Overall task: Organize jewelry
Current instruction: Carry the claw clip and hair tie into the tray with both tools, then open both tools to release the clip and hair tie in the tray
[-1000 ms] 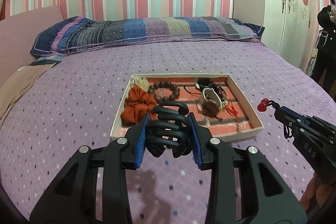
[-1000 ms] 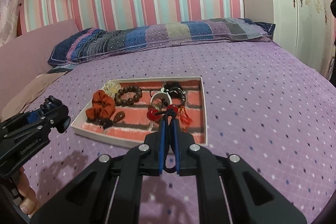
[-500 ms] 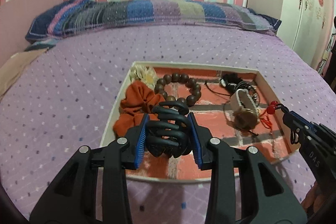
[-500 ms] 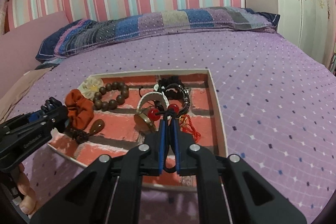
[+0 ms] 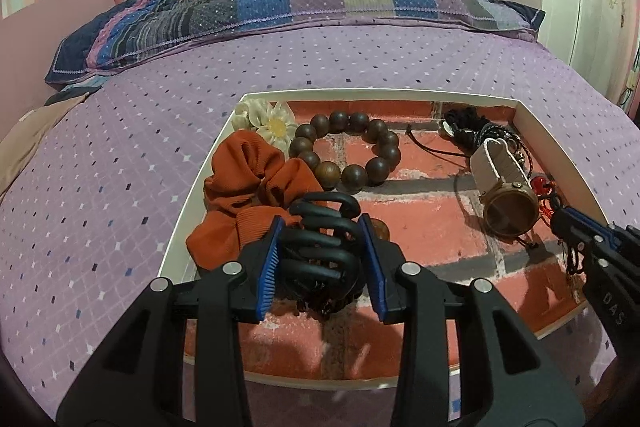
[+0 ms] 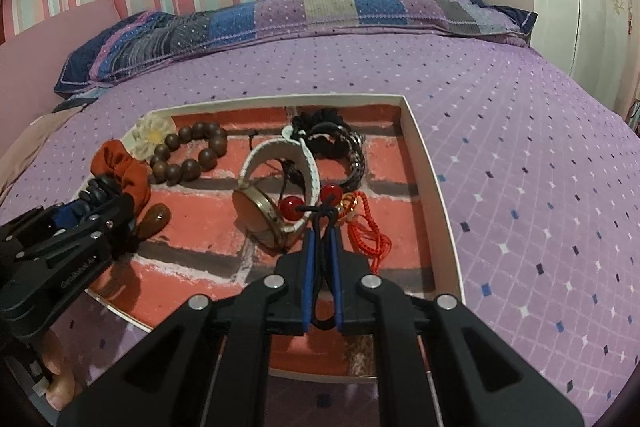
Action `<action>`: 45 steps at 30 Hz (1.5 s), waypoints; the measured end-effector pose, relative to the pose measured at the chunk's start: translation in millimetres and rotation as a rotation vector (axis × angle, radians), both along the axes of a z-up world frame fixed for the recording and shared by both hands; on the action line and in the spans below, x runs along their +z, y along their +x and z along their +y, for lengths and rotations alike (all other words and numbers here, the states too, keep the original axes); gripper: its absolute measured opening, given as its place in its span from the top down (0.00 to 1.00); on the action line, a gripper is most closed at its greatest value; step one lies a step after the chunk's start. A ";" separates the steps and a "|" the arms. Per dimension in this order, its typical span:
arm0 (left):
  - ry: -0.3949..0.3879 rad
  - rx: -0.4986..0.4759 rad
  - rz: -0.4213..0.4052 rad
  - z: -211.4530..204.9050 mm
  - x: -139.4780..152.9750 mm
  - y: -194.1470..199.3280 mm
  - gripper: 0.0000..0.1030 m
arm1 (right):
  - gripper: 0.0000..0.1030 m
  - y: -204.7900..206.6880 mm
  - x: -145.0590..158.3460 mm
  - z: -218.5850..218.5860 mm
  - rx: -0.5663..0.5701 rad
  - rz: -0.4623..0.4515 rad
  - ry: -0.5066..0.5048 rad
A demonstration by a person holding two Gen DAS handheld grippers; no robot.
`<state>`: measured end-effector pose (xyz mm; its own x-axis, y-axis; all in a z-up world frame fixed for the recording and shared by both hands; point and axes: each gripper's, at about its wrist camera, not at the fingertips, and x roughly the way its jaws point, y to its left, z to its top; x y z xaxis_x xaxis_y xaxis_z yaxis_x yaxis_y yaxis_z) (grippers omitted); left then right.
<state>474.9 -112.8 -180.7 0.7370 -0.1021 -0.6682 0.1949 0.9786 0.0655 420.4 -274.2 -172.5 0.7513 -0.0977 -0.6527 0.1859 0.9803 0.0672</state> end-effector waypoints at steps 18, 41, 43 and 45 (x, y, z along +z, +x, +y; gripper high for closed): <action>0.032 0.030 0.082 7.4 -3.8 2.4 0.37 | 0.62 6.5 -7.9 -1.1 0.002 0.102 -0.018; 0.030 0.120 -0.148 91.4 114.2 -257.7 0.03 | 0.02 -247.1 119.9 33.0 0.023 -0.182 -0.086; 0.015 0.153 -0.147 100.0 116.4 -291.0 0.03 | 0.02 -271.2 120.4 35.9 0.018 -0.172 -0.094; -0.003 0.168 -0.134 105.5 117.0 -314.8 0.03 | 0.02 -295.7 120.8 37.1 0.010 -0.169 -0.083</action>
